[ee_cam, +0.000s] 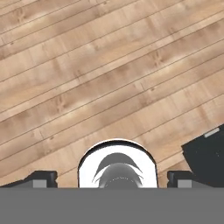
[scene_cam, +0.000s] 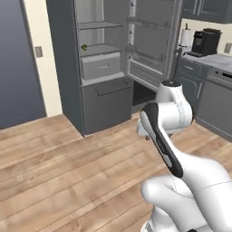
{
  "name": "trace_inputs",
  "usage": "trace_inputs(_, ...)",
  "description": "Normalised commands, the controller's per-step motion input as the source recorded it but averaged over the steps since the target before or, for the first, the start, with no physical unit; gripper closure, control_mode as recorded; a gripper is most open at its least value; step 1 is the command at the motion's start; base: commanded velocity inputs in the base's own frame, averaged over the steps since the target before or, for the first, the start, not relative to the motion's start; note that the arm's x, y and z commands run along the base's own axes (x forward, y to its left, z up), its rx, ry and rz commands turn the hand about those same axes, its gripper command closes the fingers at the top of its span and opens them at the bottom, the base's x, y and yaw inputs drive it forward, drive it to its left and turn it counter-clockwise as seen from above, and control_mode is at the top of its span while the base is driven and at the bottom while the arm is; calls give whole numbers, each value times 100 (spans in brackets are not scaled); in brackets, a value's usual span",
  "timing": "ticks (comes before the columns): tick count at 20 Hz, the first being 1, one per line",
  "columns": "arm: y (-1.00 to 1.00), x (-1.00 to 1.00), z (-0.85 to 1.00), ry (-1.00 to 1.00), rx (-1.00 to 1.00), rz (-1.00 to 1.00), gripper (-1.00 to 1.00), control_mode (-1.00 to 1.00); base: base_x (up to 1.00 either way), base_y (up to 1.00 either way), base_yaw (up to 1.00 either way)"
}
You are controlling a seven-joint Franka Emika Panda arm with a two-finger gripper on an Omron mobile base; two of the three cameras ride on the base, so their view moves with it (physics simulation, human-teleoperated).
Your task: Retrieve the butter from the fridge and place it on a plate on the dining table. Then retrieve the butter knife by the fridge and place it near the plate.
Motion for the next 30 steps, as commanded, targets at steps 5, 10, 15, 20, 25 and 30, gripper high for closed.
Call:
trace_inputs(5, 0, 0, 0, 0, 0, 0, -100, 100, 100, 54, -26)
trace_inputs(10, 0, 0, 0, 0, 0, 0, -100, 100, 100, 57, -26)
trace_inputs(15, 0, 0, 0, 0, 0, 0, -100, 100, 100, 50, -22)
trace_inputs(20, 0, 0, 0, 0, 0, 0, -100, 100, 100, 4, 6)
trace_inputs(25, 0, 0, 0, 0, 0, 0, -100, 100, 67, -10, 8)
trace_inputs(30, 0, 0, 0, 0, 0, 0, -100, 100, 2, -33, -40)
